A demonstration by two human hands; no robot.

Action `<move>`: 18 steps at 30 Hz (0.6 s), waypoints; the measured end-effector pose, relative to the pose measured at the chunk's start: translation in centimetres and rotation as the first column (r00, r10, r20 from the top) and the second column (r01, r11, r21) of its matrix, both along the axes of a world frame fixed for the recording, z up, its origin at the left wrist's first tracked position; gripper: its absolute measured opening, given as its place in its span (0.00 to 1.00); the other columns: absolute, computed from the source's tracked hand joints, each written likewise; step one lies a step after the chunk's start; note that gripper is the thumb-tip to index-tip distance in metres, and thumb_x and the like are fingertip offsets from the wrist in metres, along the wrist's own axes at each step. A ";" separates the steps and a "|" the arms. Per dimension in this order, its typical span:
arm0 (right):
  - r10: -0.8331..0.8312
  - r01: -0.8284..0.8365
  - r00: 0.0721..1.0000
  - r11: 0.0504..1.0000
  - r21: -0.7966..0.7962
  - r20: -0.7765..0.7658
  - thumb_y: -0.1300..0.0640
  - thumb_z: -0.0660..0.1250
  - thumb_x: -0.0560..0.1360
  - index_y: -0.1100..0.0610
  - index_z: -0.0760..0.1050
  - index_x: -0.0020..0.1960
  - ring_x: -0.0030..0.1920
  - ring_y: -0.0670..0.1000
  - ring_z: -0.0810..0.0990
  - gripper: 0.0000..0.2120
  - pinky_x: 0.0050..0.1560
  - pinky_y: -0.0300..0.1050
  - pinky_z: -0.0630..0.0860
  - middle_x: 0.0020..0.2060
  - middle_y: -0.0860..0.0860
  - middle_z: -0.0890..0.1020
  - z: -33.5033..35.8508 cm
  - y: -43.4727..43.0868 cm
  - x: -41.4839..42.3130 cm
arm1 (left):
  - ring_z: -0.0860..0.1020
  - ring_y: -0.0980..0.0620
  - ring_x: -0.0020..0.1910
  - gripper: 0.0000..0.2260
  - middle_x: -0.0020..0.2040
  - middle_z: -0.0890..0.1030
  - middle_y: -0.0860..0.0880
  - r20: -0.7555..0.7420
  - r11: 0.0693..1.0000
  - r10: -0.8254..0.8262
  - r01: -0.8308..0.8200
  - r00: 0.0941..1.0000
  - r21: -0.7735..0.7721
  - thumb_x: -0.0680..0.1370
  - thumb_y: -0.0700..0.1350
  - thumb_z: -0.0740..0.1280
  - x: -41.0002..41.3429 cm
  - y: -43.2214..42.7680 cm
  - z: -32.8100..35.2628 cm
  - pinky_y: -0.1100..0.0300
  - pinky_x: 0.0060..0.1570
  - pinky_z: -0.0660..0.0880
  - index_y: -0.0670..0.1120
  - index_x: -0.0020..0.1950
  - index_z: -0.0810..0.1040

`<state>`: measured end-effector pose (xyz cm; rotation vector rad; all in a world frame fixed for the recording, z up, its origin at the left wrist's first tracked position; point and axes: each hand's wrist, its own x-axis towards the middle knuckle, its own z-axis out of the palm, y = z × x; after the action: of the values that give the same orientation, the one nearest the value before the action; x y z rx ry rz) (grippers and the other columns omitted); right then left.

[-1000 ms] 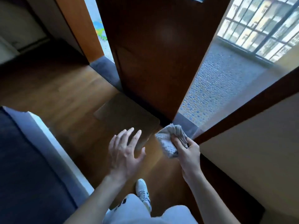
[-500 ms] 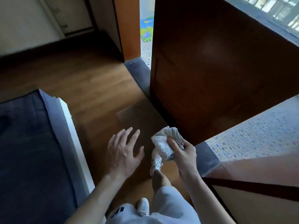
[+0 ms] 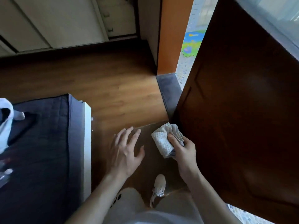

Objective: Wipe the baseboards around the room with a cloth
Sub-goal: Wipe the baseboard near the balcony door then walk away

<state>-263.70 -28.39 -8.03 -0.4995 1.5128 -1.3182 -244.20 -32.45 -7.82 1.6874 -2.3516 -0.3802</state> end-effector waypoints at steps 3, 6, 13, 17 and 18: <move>0.049 -0.049 0.998 0.999 -0.007 0.028 0.52 0.74 0.74 0.53 0.84 0.50 0.45 0.56 0.86 0.06 0.44 0.55 0.83 0.44 0.55 0.86 0.2 -4.2 -0.2 | 0.71 0.40 0.71 0.27 0.71 0.74 0.44 -0.020 0.999 0.049 -0.049 0.999 0.020 0.75 0.50 0.73 -0.4 -2.5 0.3 0.41 0.68 0.70 0.48 0.73 0.75; 0.095 -0.095 0.995 0.995 -0.012 0.036 0.53 0.73 0.74 0.54 0.84 0.49 0.45 0.57 0.86 0.06 0.44 0.56 0.83 0.43 0.56 0.86 0.0 -8.2 0.1 | 0.70 0.40 0.71 0.27 0.72 0.74 0.43 -0.036 0.994 0.102 -0.101 0.994 0.035 0.75 0.50 0.73 -0.2 -5.5 0.2 0.41 0.67 0.71 0.48 0.74 0.74; 0.153 -0.152 0.986 0.988 -0.013 0.063 0.48 0.75 0.70 0.52 0.84 0.50 0.45 0.57 0.86 0.11 0.43 0.55 0.83 0.44 0.56 0.86 -0.7 -18.5 2.4 | 0.69 0.40 0.72 0.28 0.73 0.72 0.43 -0.019 0.989 0.144 -0.143 0.989 0.025 0.77 0.53 0.71 1.9 -14.8 -0.7 0.40 0.67 0.71 0.47 0.75 0.72; 0.150 -0.150 0.988 0.989 -0.013 0.045 0.47 0.76 0.69 0.53 0.84 0.49 0.44 0.58 0.86 0.13 0.43 0.56 0.82 0.42 0.57 0.86 -0.9 -26.2 4.7 | 0.69 0.41 0.72 0.28 0.73 0.72 0.44 0.008 0.988 0.152 -0.152 0.988 -0.002 0.78 0.60 0.59 4.5 -22.5 -0.9 0.39 0.66 0.70 0.49 0.75 0.72; 0.151 -0.150 0.988 0.988 -0.017 0.043 0.47 0.76 0.69 0.53 0.84 0.50 0.44 0.59 0.86 0.13 0.43 0.56 0.82 0.42 0.57 0.86 -0.8 -28.4 5.3 | 0.69 0.42 0.72 0.28 0.73 0.72 0.44 0.017 0.988 0.154 -0.153 0.988 -0.008 0.78 0.60 0.57 5.2 -24.7 -0.8 0.40 0.66 0.70 0.50 0.76 0.71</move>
<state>-258.38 -56.76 -8.87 -0.5787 1.4022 -1.2153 -238.97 -57.13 -8.63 1.8604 -2.2126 -0.3303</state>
